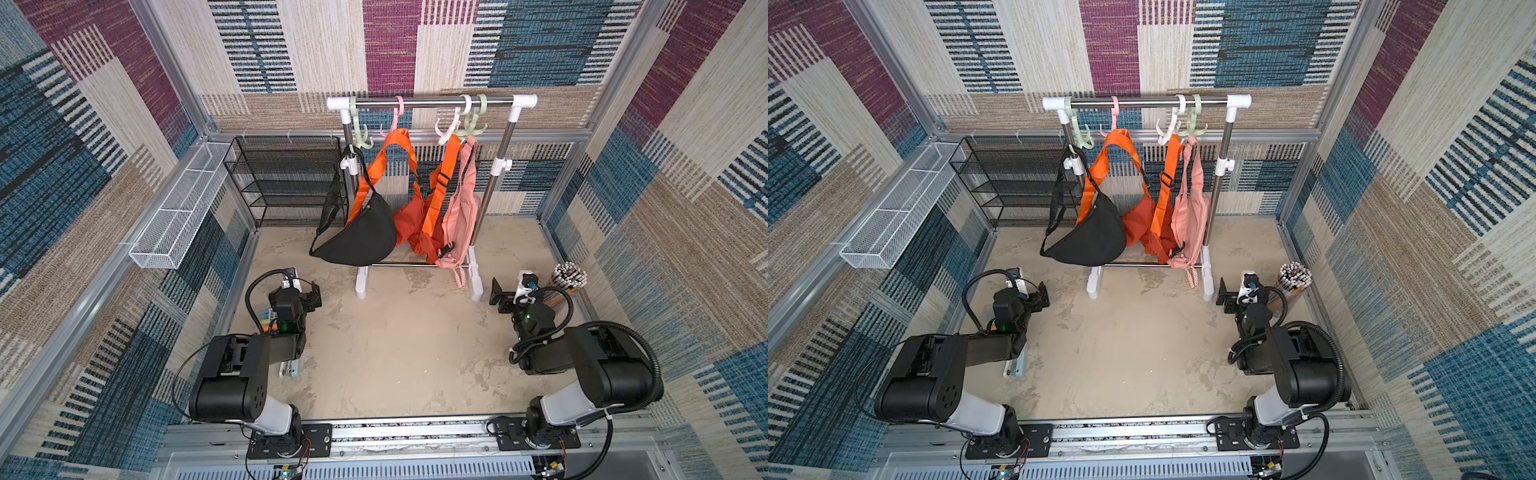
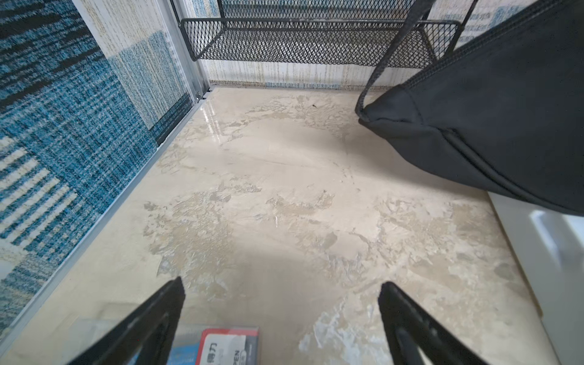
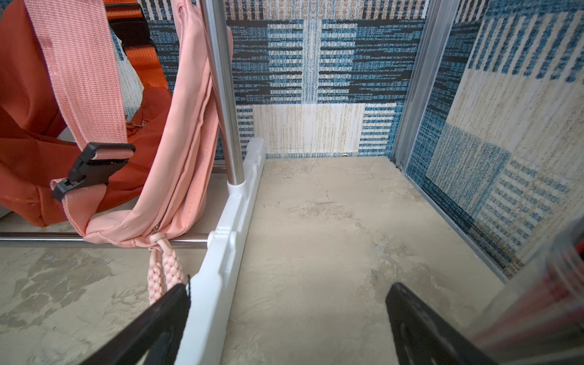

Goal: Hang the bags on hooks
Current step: Reset both arms

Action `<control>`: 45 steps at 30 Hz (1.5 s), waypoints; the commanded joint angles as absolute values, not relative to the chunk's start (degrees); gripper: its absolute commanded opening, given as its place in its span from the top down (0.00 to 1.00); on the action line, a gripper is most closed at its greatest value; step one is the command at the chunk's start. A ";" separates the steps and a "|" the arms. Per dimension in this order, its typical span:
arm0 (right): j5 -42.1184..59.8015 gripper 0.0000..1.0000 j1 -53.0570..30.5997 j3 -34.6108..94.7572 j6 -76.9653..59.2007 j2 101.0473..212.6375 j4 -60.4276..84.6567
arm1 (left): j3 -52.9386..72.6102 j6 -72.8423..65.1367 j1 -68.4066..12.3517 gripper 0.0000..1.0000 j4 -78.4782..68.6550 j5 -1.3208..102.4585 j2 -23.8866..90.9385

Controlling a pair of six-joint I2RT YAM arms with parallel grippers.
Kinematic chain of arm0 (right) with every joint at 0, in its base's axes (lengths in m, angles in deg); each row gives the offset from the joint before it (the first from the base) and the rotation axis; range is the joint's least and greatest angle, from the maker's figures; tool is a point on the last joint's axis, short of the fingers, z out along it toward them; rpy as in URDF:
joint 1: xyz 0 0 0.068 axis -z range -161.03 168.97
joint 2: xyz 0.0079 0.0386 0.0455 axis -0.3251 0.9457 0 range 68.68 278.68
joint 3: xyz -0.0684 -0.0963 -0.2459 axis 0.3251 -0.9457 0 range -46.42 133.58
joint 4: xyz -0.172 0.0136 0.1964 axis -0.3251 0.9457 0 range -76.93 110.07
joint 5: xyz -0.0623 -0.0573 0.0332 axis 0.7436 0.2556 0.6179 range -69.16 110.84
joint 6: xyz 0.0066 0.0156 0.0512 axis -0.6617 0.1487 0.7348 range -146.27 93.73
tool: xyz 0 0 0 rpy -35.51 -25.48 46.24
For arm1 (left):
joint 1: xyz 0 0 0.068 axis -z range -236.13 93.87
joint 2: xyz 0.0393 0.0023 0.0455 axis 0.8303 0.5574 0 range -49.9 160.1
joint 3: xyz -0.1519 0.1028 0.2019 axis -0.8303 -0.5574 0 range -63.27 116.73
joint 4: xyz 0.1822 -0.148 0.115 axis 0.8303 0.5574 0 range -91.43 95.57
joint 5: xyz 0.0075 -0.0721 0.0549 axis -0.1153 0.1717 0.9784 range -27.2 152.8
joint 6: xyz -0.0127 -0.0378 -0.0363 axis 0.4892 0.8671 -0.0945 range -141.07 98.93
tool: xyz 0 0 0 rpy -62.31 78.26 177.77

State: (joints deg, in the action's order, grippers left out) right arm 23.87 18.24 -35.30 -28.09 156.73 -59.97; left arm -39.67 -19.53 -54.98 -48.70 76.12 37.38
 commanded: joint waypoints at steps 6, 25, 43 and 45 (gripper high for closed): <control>23.65 0.00 18.18 -35.26 -27.67 156.61 -62.33 | -39.36 -18.41 -55.43 0.01 -46.51 76.46 37.02; 30.08 0.00 19.17 -38.21 -23.63 155.66 -66.44 | -39.19 -18.44 -55.44 0.01 -46.24 76.10 37.17; 25.72 0.00 18.53 -35.31 -26.36 156.61 -62.11 | -38.84 -18.44 -55.59 0.01 -45.88 75.99 37.37; 25.66 0.00 18.55 -35.25 -26.35 156.59 -61.99 | -39.01 -18.44 -55.60 0.01 -46.25 76.04 37.41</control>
State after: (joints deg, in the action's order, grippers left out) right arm 25.83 18.57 -35.54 -26.32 156.58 -61.91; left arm -39.28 -19.51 -55.46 -46.58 75.92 37.32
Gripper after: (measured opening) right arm 0.996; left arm 0.990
